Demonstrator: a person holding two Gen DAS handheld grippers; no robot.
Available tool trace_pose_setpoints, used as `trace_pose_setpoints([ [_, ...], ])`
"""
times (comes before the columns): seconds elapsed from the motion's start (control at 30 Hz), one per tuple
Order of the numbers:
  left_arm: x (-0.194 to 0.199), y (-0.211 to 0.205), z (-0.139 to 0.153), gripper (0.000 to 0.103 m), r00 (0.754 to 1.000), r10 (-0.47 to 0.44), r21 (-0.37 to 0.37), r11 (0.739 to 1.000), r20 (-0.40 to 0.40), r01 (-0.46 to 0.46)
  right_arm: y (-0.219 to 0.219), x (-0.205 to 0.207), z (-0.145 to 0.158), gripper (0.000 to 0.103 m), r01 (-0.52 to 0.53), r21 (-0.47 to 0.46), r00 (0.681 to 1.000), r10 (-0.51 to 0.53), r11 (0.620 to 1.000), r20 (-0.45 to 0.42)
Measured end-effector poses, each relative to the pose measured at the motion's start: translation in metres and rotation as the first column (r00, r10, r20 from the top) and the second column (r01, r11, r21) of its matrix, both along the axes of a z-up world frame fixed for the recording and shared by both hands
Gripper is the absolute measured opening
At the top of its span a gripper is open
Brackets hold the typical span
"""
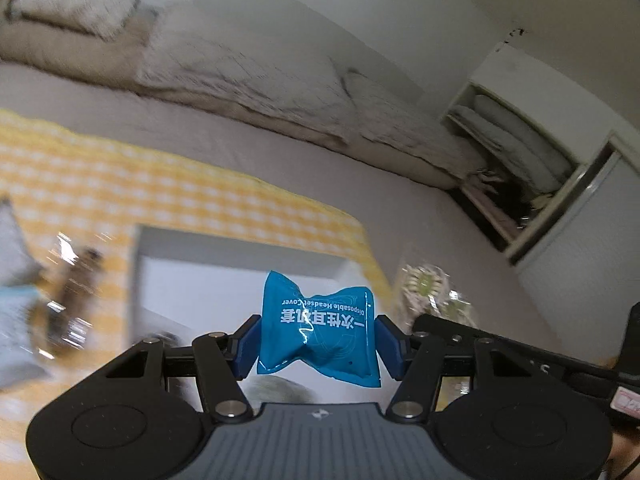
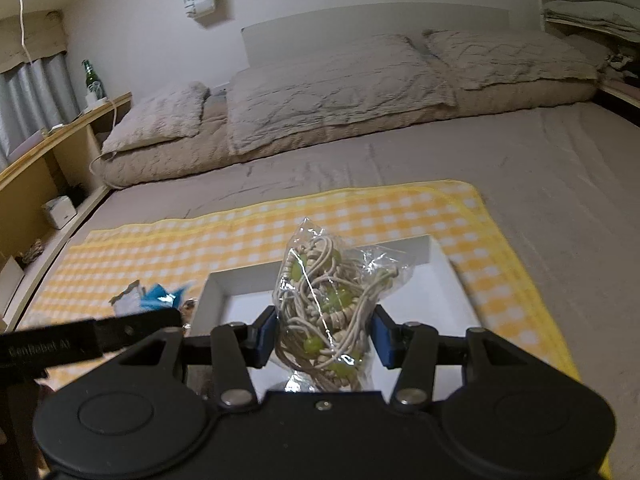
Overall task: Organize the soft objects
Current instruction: 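Carry the blue packet and beaded cord bag over the white box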
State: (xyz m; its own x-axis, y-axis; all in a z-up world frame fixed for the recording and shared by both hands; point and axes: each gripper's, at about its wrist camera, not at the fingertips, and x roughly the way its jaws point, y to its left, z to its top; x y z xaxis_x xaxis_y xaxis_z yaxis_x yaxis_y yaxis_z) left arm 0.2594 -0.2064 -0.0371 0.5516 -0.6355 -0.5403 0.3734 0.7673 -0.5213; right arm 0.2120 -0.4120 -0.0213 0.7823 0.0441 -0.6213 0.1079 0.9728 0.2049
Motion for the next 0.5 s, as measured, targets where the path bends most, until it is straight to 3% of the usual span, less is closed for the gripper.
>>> trace_pose_setpoints([
  [0.23, -0.003, -0.046, -0.033, 0.060, 0.992, -0.079, -0.109, 0.992, -0.101, 0.068, -0.038, -0.010, -0.004, 0.050, 0.052, -0.019, 0.999, -0.052, 0.998, -0.009],
  [0.5, 0.002, -0.080, -0.079, 0.061, 0.962, -0.141, -0.189, 0.977, -0.236, 0.097, -0.070, -0.019, -0.031, 0.050, 0.056, -0.096, 0.995, -0.063, 0.994, -0.079],
])
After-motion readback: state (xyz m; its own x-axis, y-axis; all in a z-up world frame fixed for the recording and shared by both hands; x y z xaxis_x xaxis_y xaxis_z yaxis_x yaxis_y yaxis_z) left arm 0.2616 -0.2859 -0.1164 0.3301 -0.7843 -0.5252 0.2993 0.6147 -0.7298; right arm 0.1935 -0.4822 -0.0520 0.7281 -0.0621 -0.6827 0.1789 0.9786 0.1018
